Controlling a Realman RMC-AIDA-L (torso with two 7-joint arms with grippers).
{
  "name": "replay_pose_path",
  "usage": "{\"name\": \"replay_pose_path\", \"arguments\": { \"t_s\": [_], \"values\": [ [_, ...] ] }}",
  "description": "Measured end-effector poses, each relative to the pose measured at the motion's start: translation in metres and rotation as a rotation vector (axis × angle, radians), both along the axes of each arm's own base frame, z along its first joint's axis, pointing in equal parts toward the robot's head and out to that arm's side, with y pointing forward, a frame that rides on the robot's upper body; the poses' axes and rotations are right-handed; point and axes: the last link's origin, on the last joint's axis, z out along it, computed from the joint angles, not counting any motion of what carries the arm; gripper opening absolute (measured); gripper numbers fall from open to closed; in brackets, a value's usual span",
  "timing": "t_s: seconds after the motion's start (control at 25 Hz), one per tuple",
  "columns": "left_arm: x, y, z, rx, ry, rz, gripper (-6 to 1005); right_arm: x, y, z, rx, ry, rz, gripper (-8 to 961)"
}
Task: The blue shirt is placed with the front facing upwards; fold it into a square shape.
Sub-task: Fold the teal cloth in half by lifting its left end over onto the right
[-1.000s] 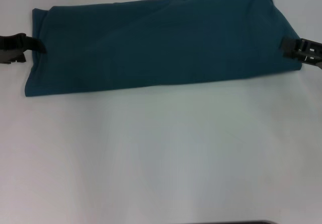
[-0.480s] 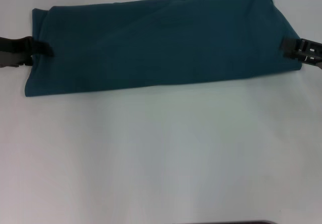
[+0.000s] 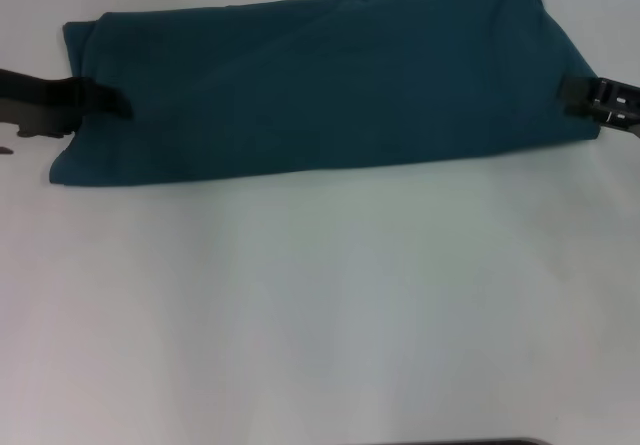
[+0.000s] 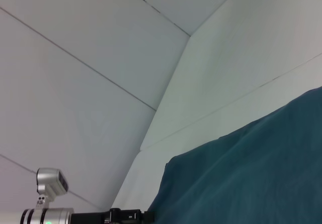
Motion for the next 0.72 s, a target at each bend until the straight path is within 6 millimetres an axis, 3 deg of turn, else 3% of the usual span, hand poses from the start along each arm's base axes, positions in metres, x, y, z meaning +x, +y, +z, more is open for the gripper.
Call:
{"name": "replay_pose_path", "arguments": {
  "t_s": [0.4,0.72],
  "values": [
    [0.026,0.015,-0.001,-0.11,-0.007,-0.032,588,0.002,-0.002,0.0,0.0,-0.005,-0.001,899],
    [0.026,0.015,-0.002,-0.128,0.039,-0.031,548,0.002,-0.001,0.0,0.001,-0.007,-0.003,899]
  ]
}}
